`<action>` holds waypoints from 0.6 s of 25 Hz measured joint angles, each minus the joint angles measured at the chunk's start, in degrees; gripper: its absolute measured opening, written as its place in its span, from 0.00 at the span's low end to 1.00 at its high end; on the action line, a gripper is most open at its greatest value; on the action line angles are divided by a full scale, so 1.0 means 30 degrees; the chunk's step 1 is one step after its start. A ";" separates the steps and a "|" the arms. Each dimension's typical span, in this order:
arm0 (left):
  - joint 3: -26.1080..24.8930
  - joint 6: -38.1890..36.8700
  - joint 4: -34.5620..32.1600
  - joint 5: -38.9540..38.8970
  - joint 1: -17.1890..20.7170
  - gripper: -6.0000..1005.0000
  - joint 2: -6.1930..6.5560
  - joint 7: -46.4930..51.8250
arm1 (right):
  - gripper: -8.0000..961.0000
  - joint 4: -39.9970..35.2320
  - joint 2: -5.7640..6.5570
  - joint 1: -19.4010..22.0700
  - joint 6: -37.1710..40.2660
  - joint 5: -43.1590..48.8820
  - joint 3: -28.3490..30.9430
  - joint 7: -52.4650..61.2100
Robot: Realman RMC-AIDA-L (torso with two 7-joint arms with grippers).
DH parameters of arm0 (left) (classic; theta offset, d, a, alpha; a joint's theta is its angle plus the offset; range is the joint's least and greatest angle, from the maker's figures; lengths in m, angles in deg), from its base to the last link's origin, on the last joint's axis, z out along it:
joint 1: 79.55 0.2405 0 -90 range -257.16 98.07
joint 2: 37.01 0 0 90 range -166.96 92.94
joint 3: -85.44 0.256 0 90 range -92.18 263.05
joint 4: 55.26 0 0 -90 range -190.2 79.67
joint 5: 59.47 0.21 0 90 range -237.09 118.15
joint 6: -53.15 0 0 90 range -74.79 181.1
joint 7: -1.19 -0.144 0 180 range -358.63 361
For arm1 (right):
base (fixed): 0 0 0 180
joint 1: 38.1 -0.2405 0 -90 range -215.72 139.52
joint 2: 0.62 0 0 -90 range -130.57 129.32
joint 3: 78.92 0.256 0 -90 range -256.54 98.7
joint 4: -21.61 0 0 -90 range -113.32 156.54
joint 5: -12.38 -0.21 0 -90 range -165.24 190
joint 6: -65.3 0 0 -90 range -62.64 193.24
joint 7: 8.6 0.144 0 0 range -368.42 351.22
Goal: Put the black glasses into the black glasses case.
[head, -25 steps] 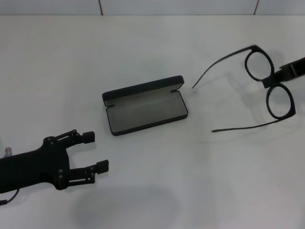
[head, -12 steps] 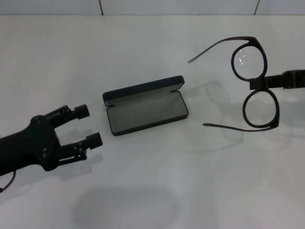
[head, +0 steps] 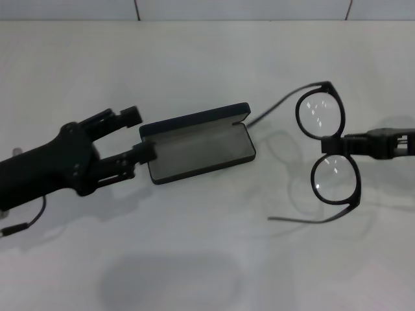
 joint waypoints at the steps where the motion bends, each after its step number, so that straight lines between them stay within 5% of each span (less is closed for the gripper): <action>1: 0.0001 0.0224 0.0102 0.0037 -0.0215 0.76 -0.0001 -0.0149 | 0.11 0.0022 -0.0048 0.0000 -0.0016 0.0095 -0.0017 -0.0313; 5: 0.0044 0.1223 0.0787 -0.0272 -0.1525 0.75 0.0005 0.0157 | 0.11 -0.0043 -0.0416 -0.0070 -0.0115 0.0865 -0.0059 -0.2193; 15: 0.0295 0.0134 0.1595 0.0306 -0.3746 0.45 0.0385 0.3082 | 0.10 -0.1886 -0.1478 -0.0263 -0.1042 0.1384 -0.0331 -0.7770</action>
